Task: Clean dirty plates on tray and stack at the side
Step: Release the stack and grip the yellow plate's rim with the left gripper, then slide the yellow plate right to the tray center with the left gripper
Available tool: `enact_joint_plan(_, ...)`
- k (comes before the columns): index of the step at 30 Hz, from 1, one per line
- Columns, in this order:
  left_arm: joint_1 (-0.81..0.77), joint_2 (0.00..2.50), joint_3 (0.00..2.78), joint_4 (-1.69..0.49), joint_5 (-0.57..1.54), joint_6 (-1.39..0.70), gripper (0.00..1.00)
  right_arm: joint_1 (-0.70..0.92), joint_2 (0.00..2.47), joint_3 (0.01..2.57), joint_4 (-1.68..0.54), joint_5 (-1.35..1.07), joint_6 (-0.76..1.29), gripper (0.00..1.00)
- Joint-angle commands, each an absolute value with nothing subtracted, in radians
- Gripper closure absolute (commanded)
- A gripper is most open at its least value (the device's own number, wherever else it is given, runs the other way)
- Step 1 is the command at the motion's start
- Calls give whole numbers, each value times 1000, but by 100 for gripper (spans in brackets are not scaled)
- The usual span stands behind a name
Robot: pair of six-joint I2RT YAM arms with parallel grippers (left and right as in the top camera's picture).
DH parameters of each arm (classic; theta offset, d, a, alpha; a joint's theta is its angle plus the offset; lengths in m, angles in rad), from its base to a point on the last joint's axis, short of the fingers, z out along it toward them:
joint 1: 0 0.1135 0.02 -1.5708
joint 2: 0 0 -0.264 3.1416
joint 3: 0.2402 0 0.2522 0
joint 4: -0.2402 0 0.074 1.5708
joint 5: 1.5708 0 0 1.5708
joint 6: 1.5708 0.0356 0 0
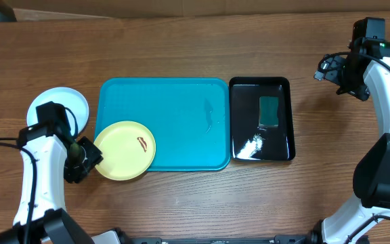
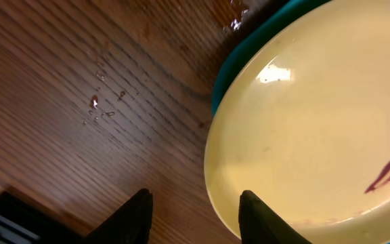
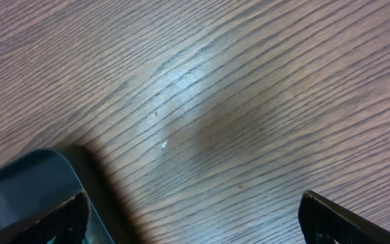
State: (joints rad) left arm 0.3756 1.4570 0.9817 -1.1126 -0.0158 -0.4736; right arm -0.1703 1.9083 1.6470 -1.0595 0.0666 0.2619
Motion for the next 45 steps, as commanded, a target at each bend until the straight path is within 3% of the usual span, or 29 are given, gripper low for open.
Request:
enact_joint_plan(1, 380, 1491, 931, -1083, -9, -495, 58, -172, 1891, 1655, -1056, 66, 270, 0)
enact_joint_plan(10, 379, 1531, 896, -1030, 33, -494, 61, -172, 1891, 1655, -1056, 66, 270, 0)
enact_joint_plan(15, 379, 1531, 881, -1008, 35, -495, 73, -172, 1891, 1655, -1056, 66, 270, 0)
enact_joint_plan(25, 379, 1531, 831, -963, 53, -494, 77, -172, 1891, 1655, -1056, 66, 270, 0)
enact_joint_plan(30, 379, 1531, 831, -960, 70, -494, 96, -172, 1891, 1655, -1056, 66, 270, 0)
enact_joint_plan(36, 379, 1531, 854, -958, 115, -490, 96, -172, 1891, 1655, -1056, 66, 270, 0)
enact_joint_plan(42, 374, 1531, 996, -966, 342, -311, 96, -172, 1891, 1655, -1056, 66, 270, 0)
enact_joint_plan(45, 338, 1531, 1100, -990, 352, -290, 96, -172, 1891, 1655, -1056, 66, 270, 0)
